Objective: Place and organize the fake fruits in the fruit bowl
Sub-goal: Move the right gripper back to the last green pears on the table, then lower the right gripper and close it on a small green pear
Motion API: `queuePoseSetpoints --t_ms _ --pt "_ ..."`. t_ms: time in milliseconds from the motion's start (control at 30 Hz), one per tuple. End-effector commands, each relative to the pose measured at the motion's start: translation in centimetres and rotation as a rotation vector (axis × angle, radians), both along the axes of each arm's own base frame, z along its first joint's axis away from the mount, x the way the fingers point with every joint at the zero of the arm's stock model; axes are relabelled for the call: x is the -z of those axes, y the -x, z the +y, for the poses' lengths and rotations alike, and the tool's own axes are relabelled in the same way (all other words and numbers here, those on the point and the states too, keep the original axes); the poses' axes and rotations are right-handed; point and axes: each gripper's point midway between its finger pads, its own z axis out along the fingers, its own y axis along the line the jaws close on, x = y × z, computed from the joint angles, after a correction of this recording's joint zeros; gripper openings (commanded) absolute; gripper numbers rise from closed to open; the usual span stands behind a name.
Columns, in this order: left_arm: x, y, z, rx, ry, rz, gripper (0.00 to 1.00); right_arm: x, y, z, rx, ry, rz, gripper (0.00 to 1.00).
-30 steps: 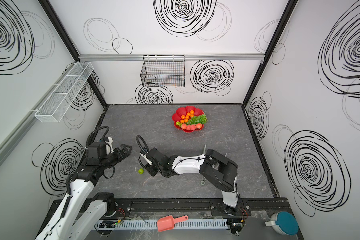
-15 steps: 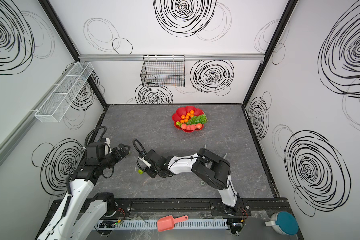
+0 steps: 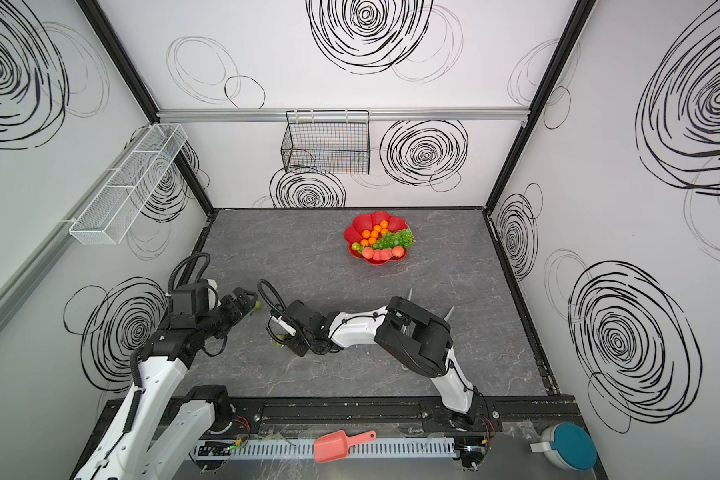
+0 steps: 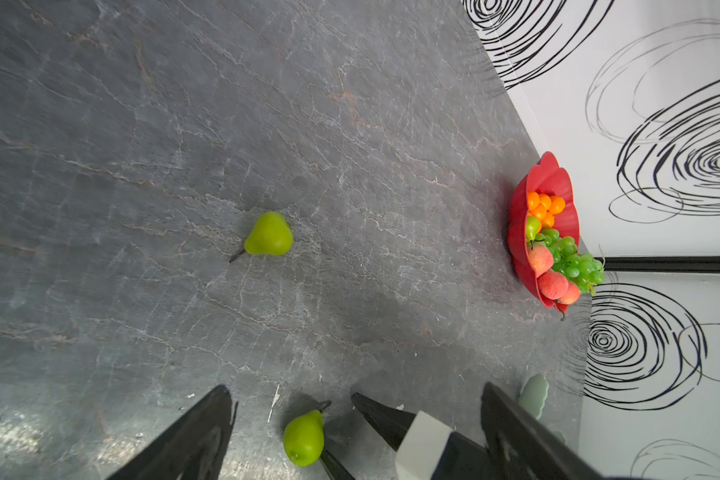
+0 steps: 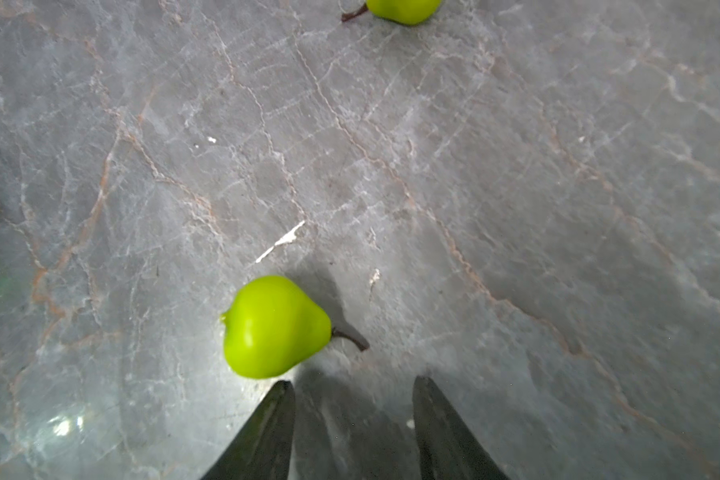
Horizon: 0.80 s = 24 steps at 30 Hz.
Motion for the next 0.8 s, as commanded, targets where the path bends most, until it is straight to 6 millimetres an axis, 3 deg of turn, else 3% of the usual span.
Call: queuePoseSetpoints --t_ms 0,500,767 --pt "-1.5 -0.4 0.5 -0.037 0.01 -0.018 0.96 1.7 0.9 0.0 -0.04 0.062 0.005 0.5" --pt "-0.7 -0.3 0.2 -0.024 0.032 -0.011 0.96 2.9 0.8 1.1 -0.075 0.082 0.005 0.47" --pt "-0.7 -0.5 -0.1 -0.014 0.039 -0.013 0.96 3.1 0.4 0.9 -0.07 0.083 0.014 0.39"
